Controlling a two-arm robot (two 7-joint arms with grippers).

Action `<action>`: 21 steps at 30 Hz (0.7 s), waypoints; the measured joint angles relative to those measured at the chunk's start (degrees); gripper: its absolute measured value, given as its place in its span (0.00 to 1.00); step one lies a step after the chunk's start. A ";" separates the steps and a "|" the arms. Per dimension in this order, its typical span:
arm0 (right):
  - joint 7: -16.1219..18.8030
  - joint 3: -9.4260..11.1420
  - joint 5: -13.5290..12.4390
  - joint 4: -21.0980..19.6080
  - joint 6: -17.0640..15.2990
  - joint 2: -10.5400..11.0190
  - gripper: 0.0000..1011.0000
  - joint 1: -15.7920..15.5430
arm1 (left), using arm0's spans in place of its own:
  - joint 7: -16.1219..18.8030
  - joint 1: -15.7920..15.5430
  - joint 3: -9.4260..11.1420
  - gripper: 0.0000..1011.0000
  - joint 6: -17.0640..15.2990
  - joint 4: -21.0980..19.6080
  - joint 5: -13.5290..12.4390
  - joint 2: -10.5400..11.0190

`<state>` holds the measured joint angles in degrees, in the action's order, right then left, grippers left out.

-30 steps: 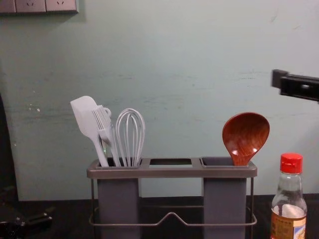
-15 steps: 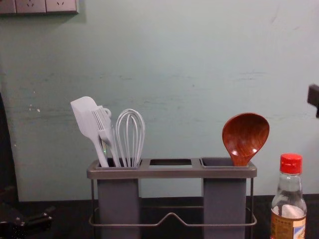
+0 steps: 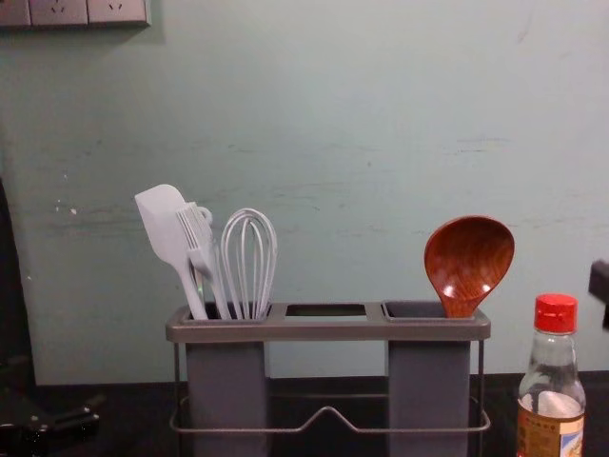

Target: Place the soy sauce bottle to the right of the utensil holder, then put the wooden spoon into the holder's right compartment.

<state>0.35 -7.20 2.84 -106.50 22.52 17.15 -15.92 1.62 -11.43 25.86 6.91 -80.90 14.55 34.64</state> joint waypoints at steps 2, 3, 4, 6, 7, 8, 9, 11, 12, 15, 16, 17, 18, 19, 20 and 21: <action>0.00 -0.16 0.47 1.19 0.75 -0.55 0.99 0.12 | 0.00 0.00 0.00 0.99 0.00 0.00 0.00 0.00; 0.00 -0.22 0.81 1.75 1.14 -0.86 0.99 0.22 | 0.00 0.00 0.00 0.99 0.00 0.00 0.00 0.00; 0.00 -0.24 0.98 2.05 1.35 -1.02 0.99 0.28 | 0.00 0.00 0.00 0.99 0.00 0.00 0.00 0.00; 0.05 -0.27 1.29 2.59 1.70 -1.32 0.99 0.40 | 0.00 0.00 0.00 0.99 0.00 0.00 0.00 0.00; 0.11 -0.28 1.58 3.01 1.94 -1.58 0.99 0.50 | 0.00 0.00 0.00 0.99 0.00 0.00 0.00 0.00; 0.14 -0.27 1.71 3.23 2.04 -1.72 0.99 0.57 | 0.00 0.00 0.00 0.99 0.00 0.00 0.00 0.00; 0.21 -0.24 1.87 3.55 2.14 -1.94 0.99 0.64 | 0.00 0.00 0.00 0.99 0.00 0.00 0.00 0.00; 0.29 -0.19 2.10 3.89 2.29 -2.18 0.99 0.74 | 0.00 0.00 0.00 0.99 0.00 0.00 0.00 0.00; 0.38 -0.14 2.14 4.05 2.33 -2.30 0.99 0.78 | 0.00 0.00 0.00 0.99 0.00 0.00 0.00 0.00; 0.90 0.13 2.30 4.60 2.38 -2.77 0.99 0.90 | 0.00 0.00 0.00 0.99 0.00 0.00 0.00 0.00; 1.09 0.19 2.30 4.68 2.37 -2.84 0.99 0.92 | 0.00 0.00 0.00 0.99 0.00 0.00 0.00 0.00; 1.20 0.26 2.30 4.74 2.37 -2.89 0.99 0.95 | 0.00 0.00 0.00 0.99 0.00 0.00 0.00 0.00; 1.26 0.28 2.30 4.77 2.36 -2.92 0.99 0.96 | 0.00 0.00 0.00 0.99 0.00 0.00 0.00 0.00; 1.26 0.28 2.30 4.77 2.36 -2.92 0.99 0.96 | 0.00 0.00 0.00 0.99 0.00 0.00 0.00 0.00; 1.26 0.27 2.30 4.78 2.36 -2.91 0.99 0.96 | 0.00 0.00 0.00 0.99 0.00 0.00 0.00 0.00; 1.25 0.26 2.30 4.78 2.36 -2.91 0.99 0.96 | 0.00 0.00 0.00 0.99 0.00 0.00 0.00 0.00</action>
<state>1.60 -6.94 5.14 -101.73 24.88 14.24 -14.95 1.62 -11.43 25.86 6.91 -80.90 14.55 34.65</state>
